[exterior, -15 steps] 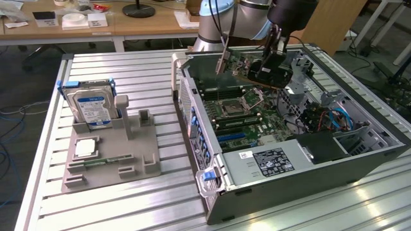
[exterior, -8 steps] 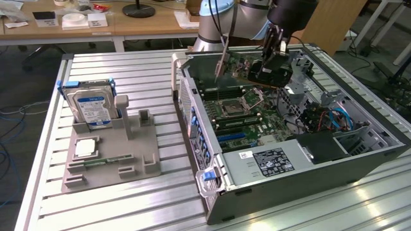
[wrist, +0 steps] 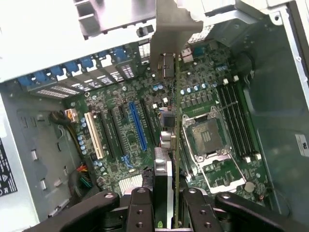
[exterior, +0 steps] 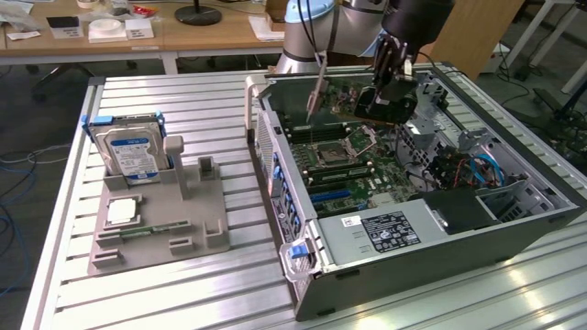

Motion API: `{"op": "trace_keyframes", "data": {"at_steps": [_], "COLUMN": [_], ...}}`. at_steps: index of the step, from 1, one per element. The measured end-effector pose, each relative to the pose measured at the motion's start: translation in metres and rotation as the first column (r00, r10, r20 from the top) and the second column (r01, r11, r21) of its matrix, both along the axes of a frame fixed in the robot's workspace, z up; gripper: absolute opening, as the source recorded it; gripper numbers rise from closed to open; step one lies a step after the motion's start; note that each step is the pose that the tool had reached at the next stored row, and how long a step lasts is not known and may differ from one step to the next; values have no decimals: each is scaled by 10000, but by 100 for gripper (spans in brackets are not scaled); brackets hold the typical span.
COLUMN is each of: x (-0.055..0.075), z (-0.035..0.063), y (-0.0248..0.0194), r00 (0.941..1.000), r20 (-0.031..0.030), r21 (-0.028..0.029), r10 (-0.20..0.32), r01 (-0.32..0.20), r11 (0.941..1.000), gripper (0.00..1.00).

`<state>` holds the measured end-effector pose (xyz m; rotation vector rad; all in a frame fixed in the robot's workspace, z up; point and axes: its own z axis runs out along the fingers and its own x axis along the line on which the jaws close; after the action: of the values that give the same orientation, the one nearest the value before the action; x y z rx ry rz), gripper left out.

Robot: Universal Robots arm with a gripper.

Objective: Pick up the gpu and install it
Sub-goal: 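Insert the gpu into the slot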

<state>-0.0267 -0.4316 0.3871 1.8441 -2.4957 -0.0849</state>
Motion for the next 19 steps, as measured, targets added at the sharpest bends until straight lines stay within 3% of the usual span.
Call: {"op": "trace_keyframes", "data": {"at_steps": [3, 10, 12, 19], "x": [0, 0, 1, 0], "z": [-4, -30, -33, -33], "y": [0, -5, -6, -7], "r00": [9994, 9942, 9922, 9909], "r20": [29, 372, 447, 474], "r21": [-1, -25, -33, -36], "r10": [349, 1005, 1160, 1257], "r01": [-349, -1004, -1160, -1257], "r11": [9994, 9949, 9932, 9921], "gripper": [28, 28, 28, 28]}}
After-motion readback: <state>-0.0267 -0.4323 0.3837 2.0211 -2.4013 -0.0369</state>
